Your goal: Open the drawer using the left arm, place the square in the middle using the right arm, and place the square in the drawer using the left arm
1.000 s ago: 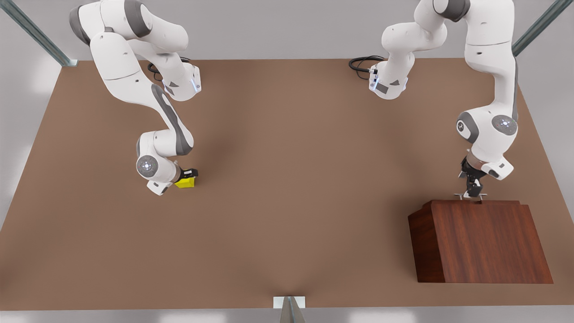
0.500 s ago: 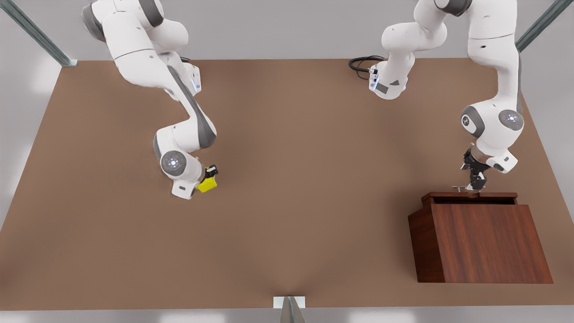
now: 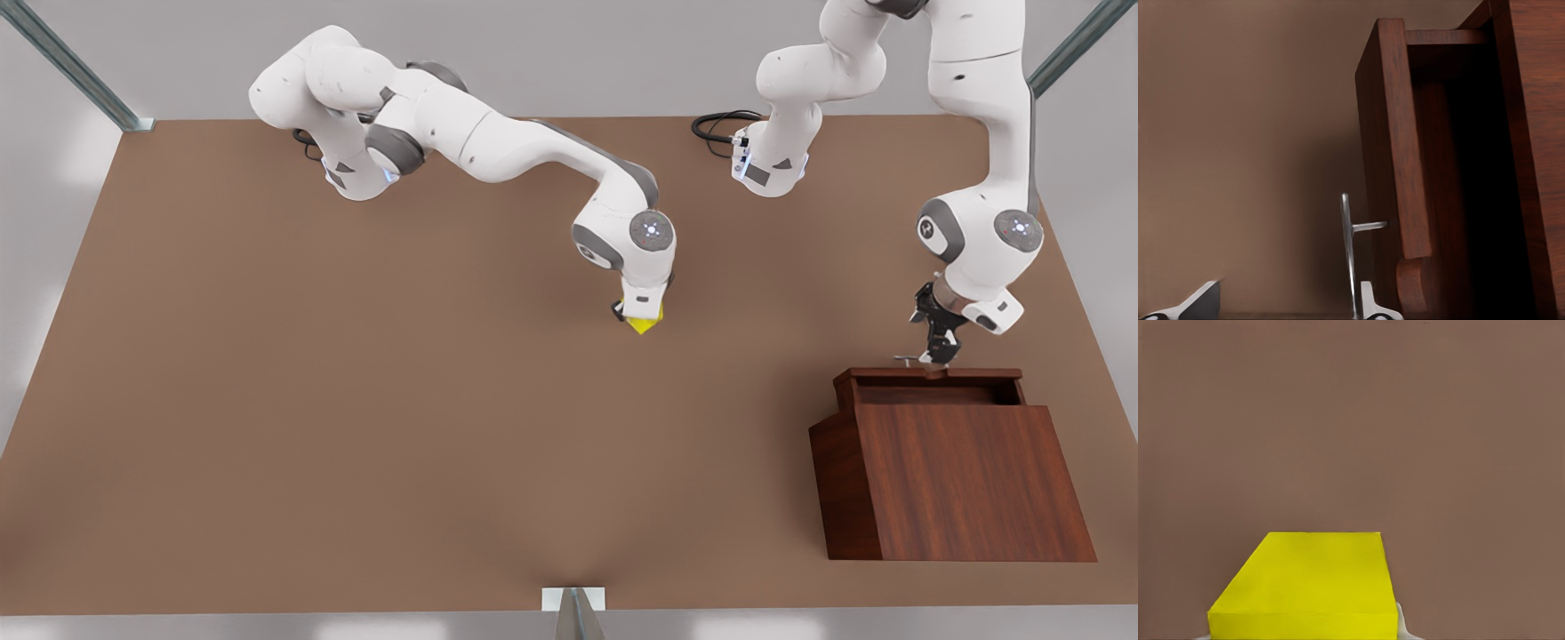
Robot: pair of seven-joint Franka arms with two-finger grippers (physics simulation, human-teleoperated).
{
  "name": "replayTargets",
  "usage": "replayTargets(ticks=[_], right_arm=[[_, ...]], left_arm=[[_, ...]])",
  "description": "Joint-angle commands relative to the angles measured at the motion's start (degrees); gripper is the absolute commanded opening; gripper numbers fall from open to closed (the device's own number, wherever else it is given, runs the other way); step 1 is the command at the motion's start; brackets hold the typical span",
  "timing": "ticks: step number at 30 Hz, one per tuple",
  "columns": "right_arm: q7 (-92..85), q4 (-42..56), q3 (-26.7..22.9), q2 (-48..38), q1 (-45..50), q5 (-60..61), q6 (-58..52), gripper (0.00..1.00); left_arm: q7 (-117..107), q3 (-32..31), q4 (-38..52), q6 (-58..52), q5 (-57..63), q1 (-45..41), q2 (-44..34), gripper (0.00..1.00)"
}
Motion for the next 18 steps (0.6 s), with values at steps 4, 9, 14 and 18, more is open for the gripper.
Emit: replayTargets(ticks=[4,9,14,18], right_arm=[[-0.4,1.6,0.0,2.7,1.3,-0.7,4.3,0.66],[-3.5,1.6,-0.6,4.3,4.1,-3.3,3.7,0.66],[-2.5,1.4,-1.1,5.8,5.3,-4.1,3.4,0.69],[0.6,1.5,-1.8,5.8,6.8,-4.1,3.5,1.00]], left_arm=[[0.0,0.0,-1.2,0.1,-0.1,0.0,-0.4,1.00],[0.0,0.1,-2.0,0.0,-0.1,0.0,-1.2,1.00],[0.1,1.0,-2.0,-1.6,0.3,0.0,-1.7,1.00],[0.1,0.9,-2.0,-3.8,0.4,0.0,-2.5,1.00]])
